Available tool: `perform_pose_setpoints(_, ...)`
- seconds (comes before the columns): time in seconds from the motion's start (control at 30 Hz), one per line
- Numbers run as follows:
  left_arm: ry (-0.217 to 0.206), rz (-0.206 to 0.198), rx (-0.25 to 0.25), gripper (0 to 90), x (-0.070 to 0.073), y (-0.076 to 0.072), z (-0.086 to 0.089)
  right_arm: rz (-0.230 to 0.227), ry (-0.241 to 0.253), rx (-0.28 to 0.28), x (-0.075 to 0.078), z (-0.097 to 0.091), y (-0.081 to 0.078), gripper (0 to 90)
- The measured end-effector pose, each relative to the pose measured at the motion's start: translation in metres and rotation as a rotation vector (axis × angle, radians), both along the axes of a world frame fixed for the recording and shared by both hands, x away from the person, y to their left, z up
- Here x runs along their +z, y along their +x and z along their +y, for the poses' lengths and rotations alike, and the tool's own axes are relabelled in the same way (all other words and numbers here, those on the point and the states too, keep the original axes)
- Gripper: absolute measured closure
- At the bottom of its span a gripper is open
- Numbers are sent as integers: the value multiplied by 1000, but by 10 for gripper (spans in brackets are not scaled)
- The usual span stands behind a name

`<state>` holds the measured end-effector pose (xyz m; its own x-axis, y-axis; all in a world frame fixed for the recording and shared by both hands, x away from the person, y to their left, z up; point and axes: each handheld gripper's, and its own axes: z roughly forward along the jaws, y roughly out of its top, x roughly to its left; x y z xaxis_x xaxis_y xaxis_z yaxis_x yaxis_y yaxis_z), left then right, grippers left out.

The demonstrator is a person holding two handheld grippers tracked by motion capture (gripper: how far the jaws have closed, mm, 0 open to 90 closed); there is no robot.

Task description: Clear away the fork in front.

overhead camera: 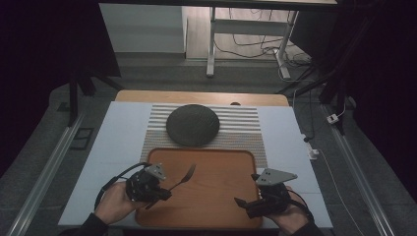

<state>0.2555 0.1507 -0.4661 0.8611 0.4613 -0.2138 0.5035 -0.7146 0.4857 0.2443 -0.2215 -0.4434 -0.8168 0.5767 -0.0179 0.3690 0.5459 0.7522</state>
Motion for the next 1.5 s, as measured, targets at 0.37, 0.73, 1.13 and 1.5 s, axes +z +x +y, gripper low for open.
perform_pose_setpoints(0.37, -6, 60, 188, 856, -9, -2, 22, -22, -20, -82, -3, -21, -10, 22)
perform_pose_setpoints(0.73, 28, 165, 336, 855, -28, 8, 23, -2, -9, -144, -5, -41, -17, 21)
perform_pose_setpoints(1.13, 62, 252, 420, 850, -45, 18, 18, 6, 17, -163, -4, -50, -20, 22)
perform_pose_setpoints(1.5, 45, 252, 416, 773, -45, 19, 18, 13, 30, -173, -3, -54, -22, 23)
